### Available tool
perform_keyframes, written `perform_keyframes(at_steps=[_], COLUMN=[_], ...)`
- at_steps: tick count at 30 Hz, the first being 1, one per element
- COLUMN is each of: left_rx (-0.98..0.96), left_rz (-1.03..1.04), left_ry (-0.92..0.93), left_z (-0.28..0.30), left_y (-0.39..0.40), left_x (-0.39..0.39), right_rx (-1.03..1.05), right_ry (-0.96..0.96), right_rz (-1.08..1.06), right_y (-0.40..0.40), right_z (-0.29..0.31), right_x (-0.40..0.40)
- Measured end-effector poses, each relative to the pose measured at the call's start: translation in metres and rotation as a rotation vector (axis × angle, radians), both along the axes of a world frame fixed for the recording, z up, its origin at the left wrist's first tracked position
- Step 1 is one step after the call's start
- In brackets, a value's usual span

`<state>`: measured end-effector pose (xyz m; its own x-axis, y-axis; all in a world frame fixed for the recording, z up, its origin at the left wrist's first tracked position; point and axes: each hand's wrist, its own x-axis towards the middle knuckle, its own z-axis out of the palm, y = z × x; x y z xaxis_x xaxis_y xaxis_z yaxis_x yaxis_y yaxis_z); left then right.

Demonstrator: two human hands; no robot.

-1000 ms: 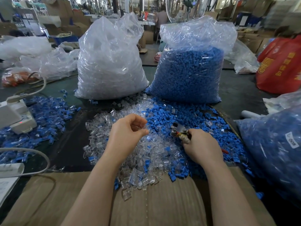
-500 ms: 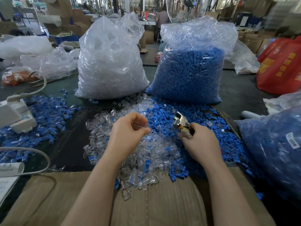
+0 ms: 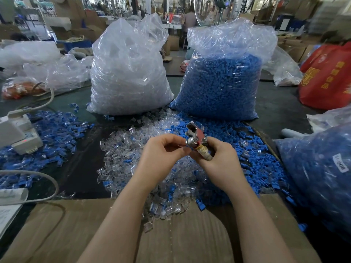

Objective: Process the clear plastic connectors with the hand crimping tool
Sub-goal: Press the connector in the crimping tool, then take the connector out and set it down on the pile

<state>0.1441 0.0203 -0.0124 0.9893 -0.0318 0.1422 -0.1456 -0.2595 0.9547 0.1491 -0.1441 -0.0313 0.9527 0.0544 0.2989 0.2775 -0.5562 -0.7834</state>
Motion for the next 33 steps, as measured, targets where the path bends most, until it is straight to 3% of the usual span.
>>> perform_keyframes(at_steps=[7,17,33], left_rx=[-0.032,-0.002,-0.145], left_rz=[0.003,0.076,0.046], left_ry=[-0.025,-0.099,-0.088], left_z=[0.0017,-0.0035,0.0013], left_y=[-0.0004,-0.0061,-0.0036], left_x=[-0.0016,-0.0036,-0.0039], right_rx=[0.191,0.15,0.319], right_ry=[-0.009,0.067,0.008], right_rz=[0.093,0.044,0.039], right_y=[0.0,0.0023,0.0054], right_z=[0.0042,-0.0008,0.0045], right_x=[-0.0024,-0.0003,-0.005])
